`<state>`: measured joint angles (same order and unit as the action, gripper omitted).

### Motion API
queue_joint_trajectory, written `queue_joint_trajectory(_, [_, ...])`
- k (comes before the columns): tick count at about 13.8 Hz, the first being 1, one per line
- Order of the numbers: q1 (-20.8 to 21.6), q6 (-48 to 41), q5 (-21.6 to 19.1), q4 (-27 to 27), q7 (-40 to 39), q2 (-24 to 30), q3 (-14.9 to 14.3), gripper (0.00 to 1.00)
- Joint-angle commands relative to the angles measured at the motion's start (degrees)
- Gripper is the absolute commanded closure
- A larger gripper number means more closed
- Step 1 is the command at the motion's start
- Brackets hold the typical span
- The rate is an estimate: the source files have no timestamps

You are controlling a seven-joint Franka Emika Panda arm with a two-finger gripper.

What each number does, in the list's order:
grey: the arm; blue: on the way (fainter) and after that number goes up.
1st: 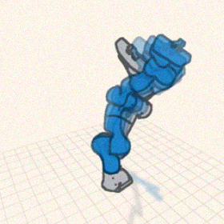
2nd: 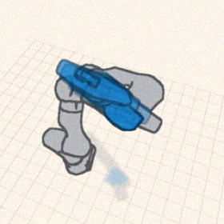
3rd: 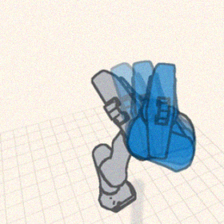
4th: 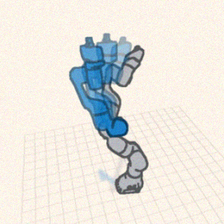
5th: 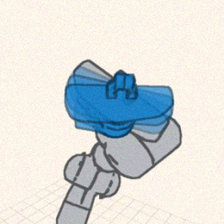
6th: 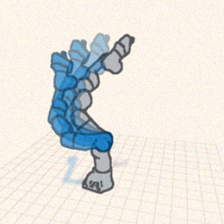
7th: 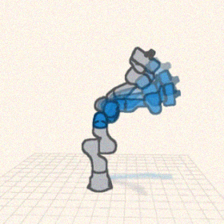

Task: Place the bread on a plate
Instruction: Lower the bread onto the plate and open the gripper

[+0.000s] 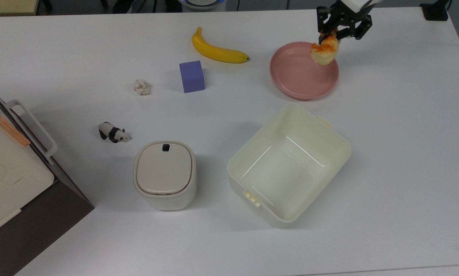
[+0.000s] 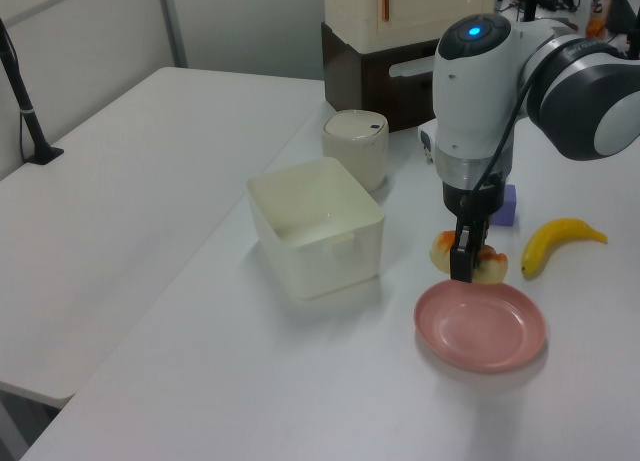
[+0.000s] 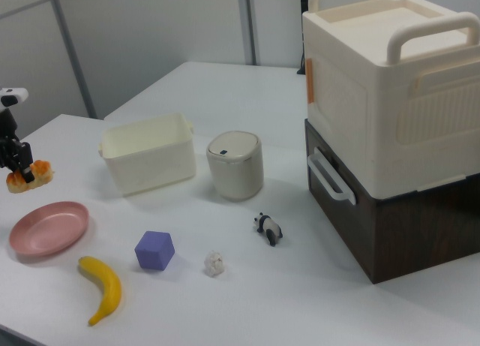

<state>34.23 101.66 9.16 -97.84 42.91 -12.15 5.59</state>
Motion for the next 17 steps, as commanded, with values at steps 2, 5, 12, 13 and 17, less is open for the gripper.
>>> queue_joint_trajectory(2, [0.93, -1.11, -0.37, -0.68, -1.96, 1.07, -0.58, 0.58])
queue_joint_trajectory(5, [1.54, -1.11, -0.37, -0.51, -1.87, 1.07, -0.58, 0.23])
queue_joint_trajectory(12, [0.93, -1.02, -0.28, 0.02, -2.13, 1.16, -0.67, 0.00])
queue_joint_trajectory(13, [0.23, -1.02, -0.28, 0.72, -2.74, 1.42, -0.76, 0.00])
queue_joint_trajectory(17, [-6.17, -1.20, -0.28, 3.53, -6.69, 1.69, -1.20, 0.00])
